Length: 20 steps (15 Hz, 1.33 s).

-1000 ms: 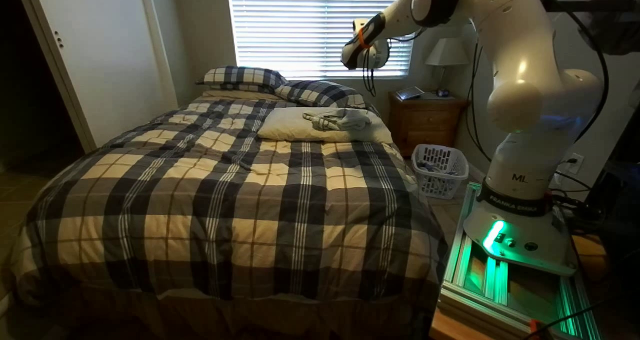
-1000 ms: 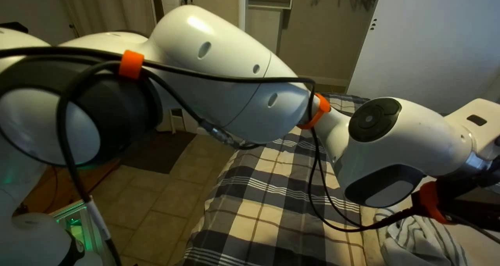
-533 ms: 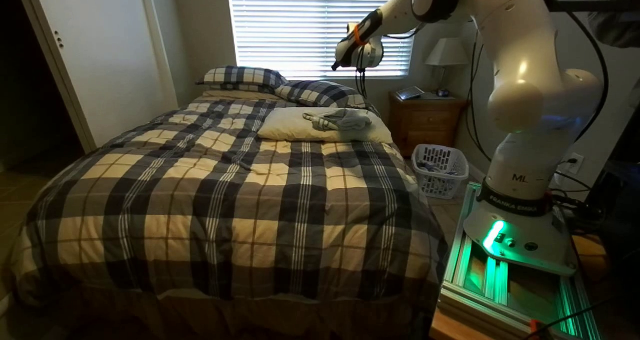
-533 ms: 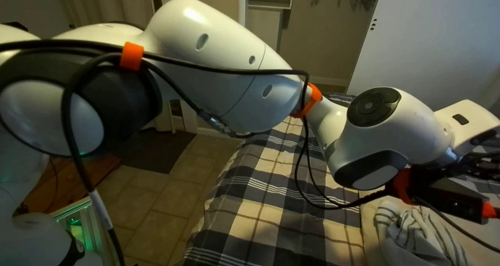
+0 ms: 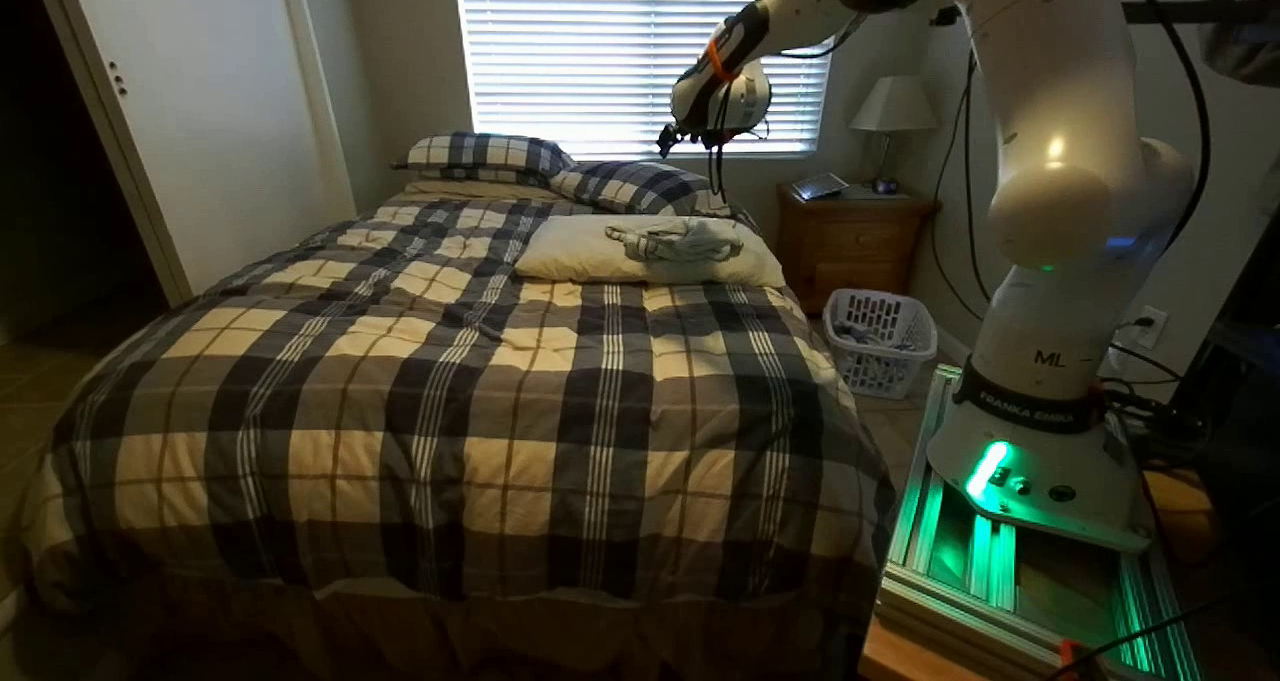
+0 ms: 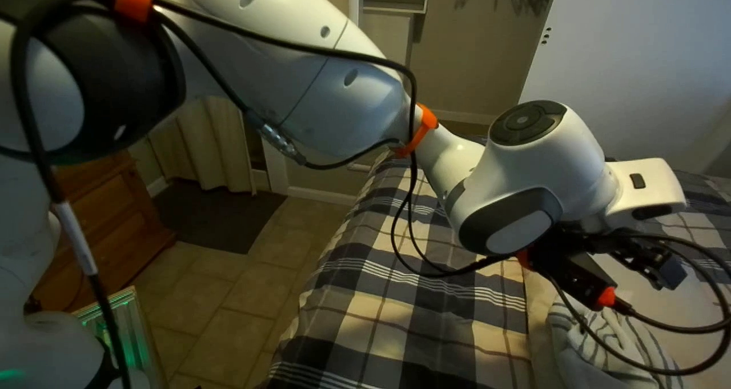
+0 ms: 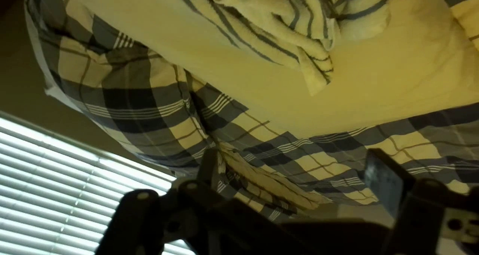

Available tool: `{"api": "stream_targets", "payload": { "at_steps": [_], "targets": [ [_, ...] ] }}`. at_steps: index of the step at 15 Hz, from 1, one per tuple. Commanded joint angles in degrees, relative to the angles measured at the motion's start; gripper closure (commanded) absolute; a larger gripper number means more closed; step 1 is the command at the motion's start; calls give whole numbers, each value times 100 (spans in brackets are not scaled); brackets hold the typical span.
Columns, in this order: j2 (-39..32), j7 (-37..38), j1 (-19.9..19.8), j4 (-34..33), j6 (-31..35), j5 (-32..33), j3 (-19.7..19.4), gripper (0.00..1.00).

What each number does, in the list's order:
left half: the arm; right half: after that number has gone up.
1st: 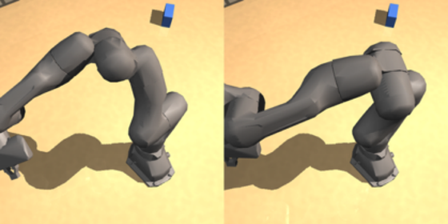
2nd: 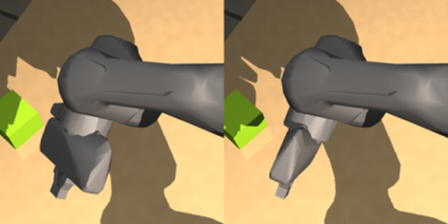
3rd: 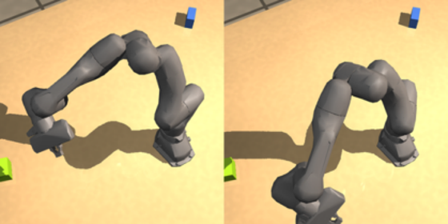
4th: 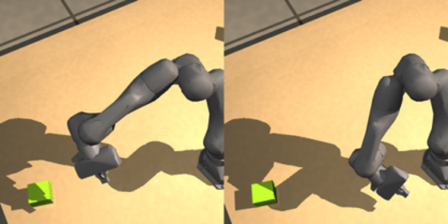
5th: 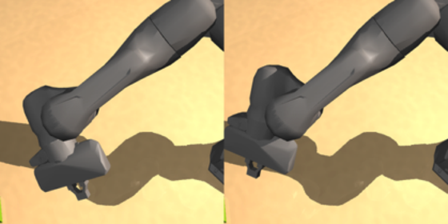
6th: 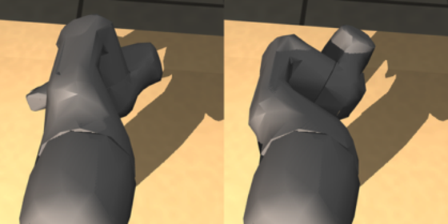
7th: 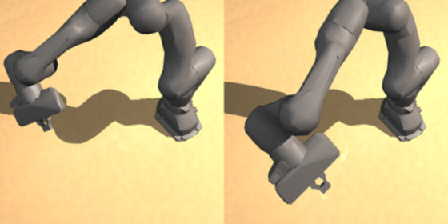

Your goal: Turn the pillow over, then put the towel on the pillow

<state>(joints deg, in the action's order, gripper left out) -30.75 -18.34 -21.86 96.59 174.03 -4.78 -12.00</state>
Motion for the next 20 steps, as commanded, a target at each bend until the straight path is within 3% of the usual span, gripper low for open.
{"api": "stream_targets", "payload": {
  "at_steps": [1,12,13,20],
  "targets": [
    [555,925,739,746,-357,34,-765,0],
    [814,2500,2140,1359,-920,243,-1972,0],
    [661,2370,1570,1089,-832,368,-1423,0],
    [669,2568,1766,1165,-831,409,-1611,0]
  ]
}}
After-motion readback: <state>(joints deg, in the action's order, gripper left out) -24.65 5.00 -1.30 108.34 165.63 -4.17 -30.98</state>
